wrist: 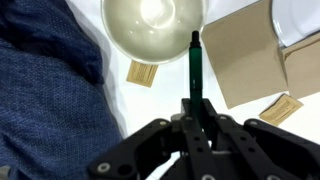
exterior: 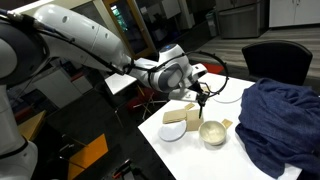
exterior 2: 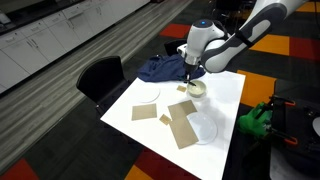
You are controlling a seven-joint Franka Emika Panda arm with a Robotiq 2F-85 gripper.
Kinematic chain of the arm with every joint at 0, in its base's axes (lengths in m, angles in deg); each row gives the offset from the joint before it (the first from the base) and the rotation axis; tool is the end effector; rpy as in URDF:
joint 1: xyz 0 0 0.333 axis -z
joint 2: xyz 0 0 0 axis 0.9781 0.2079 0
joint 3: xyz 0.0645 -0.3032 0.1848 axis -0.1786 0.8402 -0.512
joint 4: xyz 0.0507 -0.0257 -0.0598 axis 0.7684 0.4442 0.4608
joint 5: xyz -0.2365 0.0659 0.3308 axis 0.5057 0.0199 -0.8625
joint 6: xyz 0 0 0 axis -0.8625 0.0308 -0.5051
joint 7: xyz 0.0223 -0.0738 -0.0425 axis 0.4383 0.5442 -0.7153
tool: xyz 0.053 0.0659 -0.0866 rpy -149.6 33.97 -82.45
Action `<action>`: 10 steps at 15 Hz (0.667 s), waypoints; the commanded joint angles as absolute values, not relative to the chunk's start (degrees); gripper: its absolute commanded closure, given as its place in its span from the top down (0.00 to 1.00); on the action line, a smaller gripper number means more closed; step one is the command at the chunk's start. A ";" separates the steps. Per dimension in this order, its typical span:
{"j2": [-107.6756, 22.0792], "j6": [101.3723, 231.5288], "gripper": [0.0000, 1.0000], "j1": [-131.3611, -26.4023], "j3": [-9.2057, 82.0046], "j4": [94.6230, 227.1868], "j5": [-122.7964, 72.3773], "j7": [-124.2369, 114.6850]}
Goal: Remove the pen from the bowl.
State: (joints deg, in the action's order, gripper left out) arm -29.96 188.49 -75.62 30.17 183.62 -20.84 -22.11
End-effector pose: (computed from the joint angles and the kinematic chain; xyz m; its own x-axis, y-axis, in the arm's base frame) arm 0.6615 0.0016 0.2277 0.9269 0.3224 0.1921 0.3084 -0.9460 0.0996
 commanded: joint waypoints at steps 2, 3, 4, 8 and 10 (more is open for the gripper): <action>-31.48 185.31 0.03 -79.29 29.30 183.81 -24.78 -13.64; -30.80 185.24 0.03 -80.17 29.10 183.11 -25.66 -11.75; -30.32 184.98 0.03 -81.33 29.35 182.38 -26.00 -9.48; -28.87 183.10 0.03 -86.30 31.19 179.61 -25.48 0.05; -28.13 181.32 0.03 -89.25 32.93 178.20 -24.36 5.68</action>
